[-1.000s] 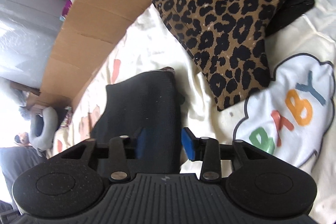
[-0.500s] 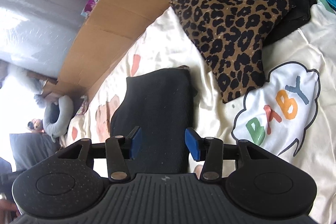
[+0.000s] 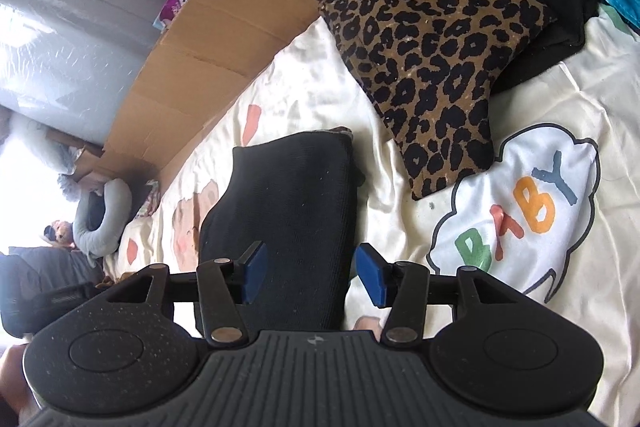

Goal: Fold clothes
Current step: 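Open both grippers and release the refolded black shorts on the sheet, then close both grippers on opposite sides of the folded shorts stack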

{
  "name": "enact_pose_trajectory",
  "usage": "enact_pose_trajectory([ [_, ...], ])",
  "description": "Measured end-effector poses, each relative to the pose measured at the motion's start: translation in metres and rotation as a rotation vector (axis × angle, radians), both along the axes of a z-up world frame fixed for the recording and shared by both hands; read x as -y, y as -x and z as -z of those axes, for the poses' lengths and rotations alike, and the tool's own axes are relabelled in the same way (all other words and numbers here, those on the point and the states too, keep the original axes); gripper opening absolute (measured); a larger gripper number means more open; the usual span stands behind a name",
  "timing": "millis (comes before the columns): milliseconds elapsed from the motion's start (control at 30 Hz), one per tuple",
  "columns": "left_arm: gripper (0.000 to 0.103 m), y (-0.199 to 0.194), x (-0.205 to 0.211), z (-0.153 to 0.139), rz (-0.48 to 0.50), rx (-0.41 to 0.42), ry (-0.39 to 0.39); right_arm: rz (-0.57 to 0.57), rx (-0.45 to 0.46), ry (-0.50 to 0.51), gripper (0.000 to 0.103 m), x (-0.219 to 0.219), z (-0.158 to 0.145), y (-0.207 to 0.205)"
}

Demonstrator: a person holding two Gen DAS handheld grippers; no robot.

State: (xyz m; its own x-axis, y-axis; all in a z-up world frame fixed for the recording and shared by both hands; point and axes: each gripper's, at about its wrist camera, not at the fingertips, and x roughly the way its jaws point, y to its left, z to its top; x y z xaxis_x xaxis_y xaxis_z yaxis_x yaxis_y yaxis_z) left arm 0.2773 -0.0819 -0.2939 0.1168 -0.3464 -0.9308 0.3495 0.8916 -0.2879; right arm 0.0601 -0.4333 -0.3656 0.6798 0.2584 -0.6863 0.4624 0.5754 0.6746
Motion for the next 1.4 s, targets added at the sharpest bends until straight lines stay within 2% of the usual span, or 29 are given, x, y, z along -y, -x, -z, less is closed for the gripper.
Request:
enact_pose_trajectory([
  [200, 0.081, -0.026, -0.010, 0.028, 0.030, 0.043, -0.016, -0.014, -0.008, 0.025, 0.056, -0.007, 0.009, -0.014],
  [400, 0.081, -0.045, -0.005, 0.045, 0.163, 0.083, -0.047, -0.017, -0.032, 0.040, 0.056, -0.009, 0.027, -0.034],
  [533, 0.085, -0.055, -0.010, 0.050, 0.164, 0.114, -0.041, -0.014, -0.042, 0.031, 0.056, -0.009, 0.042, -0.048],
  [767, 0.085, -0.071, -0.017, 0.061, 0.171, 0.156, 0.017, -0.047, -0.052, 0.038, 0.056, -0.016, 0.060, -0.067],
  [933, 0.085, -0.079, -0.017, 0.068, 0.217, 0.190, 0.039, -0.062, -0.061, 0.022, 0.056, -0.013, 0.072, -0.080],
  [1200, 0.085, -0.087, -0.023, 0.100, 0.247, 0.164, 0.085, -0.143, -0.105, -0.028, 0.057, -0.030, 0.088, -0.099],
  [1333, 0.081, -0.088, -0.032, 0.113, 0.200, 0.138, 0.153, -0.222, -0.130, 0.044, 0.057, -0.046, 0.085, -0.112],
  [1400, 0.081, -0.088, -0.035, 0.117, 0.177, 0.125, 0.188, -0.240, -0.134, 0.047, 0.057, -0.049, 0.086, -0.119],
])
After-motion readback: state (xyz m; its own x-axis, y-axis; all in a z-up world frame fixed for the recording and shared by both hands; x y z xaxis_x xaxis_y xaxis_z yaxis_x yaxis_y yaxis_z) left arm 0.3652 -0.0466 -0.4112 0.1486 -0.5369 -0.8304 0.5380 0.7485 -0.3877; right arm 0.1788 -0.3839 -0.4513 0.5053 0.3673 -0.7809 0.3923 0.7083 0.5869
